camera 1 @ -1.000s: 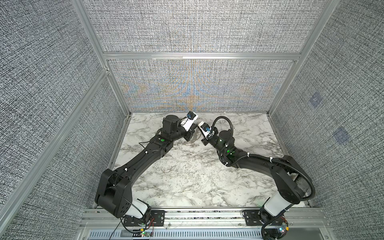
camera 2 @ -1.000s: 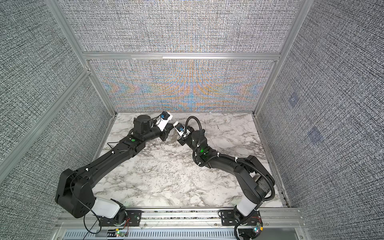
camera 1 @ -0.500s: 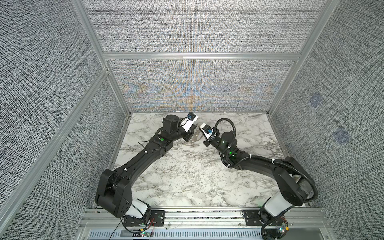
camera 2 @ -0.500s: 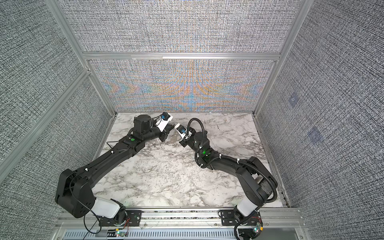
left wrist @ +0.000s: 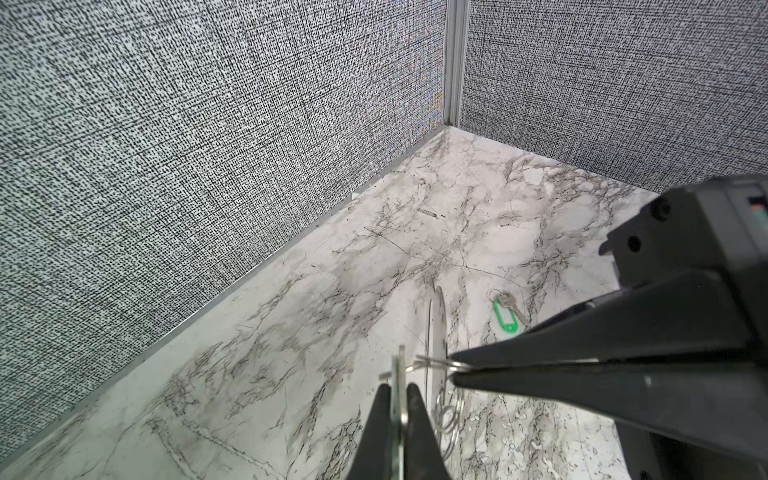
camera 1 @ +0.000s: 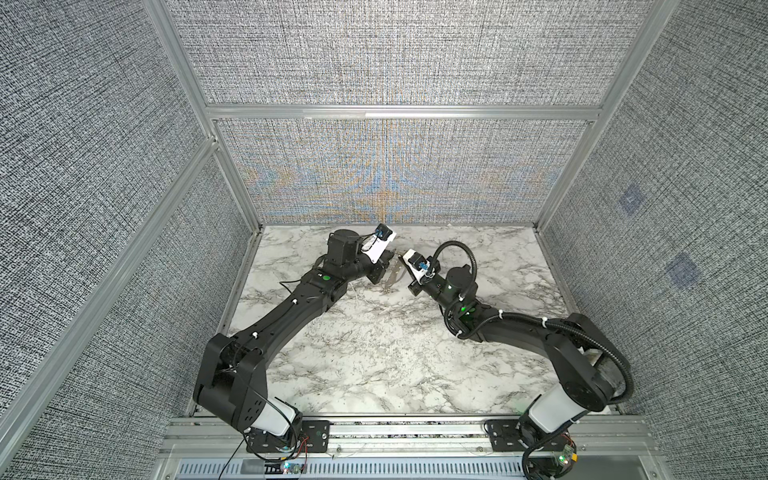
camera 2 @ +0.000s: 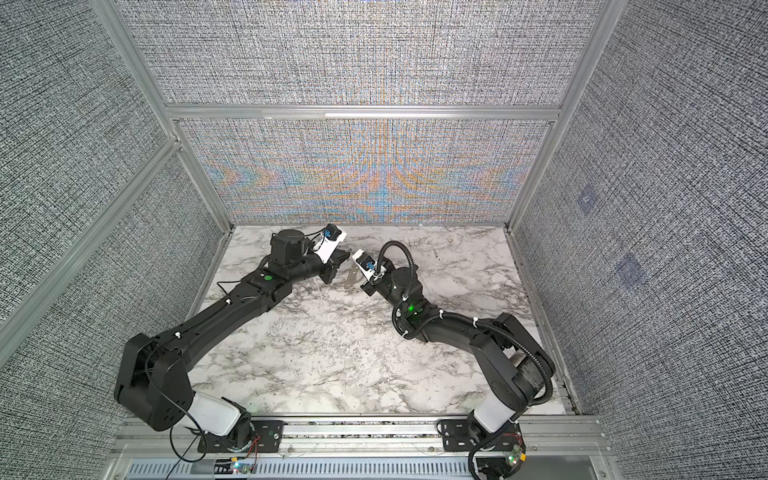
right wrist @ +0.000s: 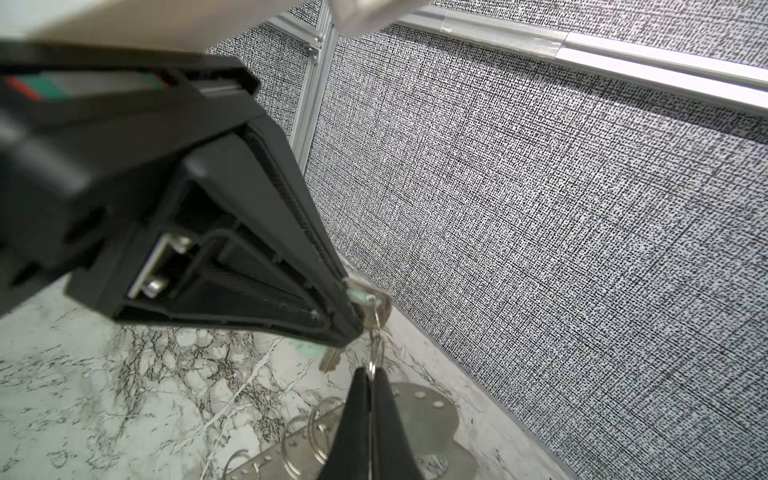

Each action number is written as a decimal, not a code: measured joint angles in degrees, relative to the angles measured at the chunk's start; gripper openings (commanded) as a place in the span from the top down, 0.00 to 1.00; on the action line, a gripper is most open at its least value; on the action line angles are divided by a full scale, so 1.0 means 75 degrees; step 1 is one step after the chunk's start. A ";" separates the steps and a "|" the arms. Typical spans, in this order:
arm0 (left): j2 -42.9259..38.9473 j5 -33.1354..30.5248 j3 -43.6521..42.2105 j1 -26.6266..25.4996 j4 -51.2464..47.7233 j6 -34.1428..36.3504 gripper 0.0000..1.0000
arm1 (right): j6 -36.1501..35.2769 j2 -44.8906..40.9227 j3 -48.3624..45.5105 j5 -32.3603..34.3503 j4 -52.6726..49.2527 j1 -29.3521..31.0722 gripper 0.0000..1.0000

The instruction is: Remove the keys from the keyring

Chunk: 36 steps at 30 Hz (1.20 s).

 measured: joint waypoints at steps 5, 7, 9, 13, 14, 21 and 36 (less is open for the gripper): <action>0.0122 0.0050 0.0058 0.0009 0.0108 -0.0131 1.00 | 0.0061 0.0079 0.0000 -0.0058 0.0268 -0.0020 1.00; 0.0169 0.0067 0.0061 0.0009 0.0204 -0.0172 1.00 | 0.0108 0.0108 0.0000 -0.0090 0.0358 -0.0038 1.00; 0.0204 0.0105 0.0067 0.0012 0.0251 -0.0201 1.00 | 0.0219 0.0137 0.0006 -0.0172 0.0469 -0.0085 1.00; 0.0245 0.0172 0.0067 0.0015 0.0303 -0.0233 1.00 | 0.0490 0.0198 0.0006 -0.0344 0.0749 -0.0216 1.00; 0.0251 0.0189 0.0067 0.0015 0.0323 -0.0239 1.00 | 0.0574 0.0210 0.0006 -0.0405 0.0819 -0.0251 1.00; 0.0227 0.0227 0.0079 0.0015 0.0373 -0.0248 1.00 | 0.0807 0.0286 -0.0096 -0.0781 0.1183 -0.0402 1.00; 0.0163 0.0434 0.0076 0.0012 0.0318 -0.0114 1.00 | 0.1644 0.0653 -0.0294 -0.1425 0.2276 -0.0755 1.00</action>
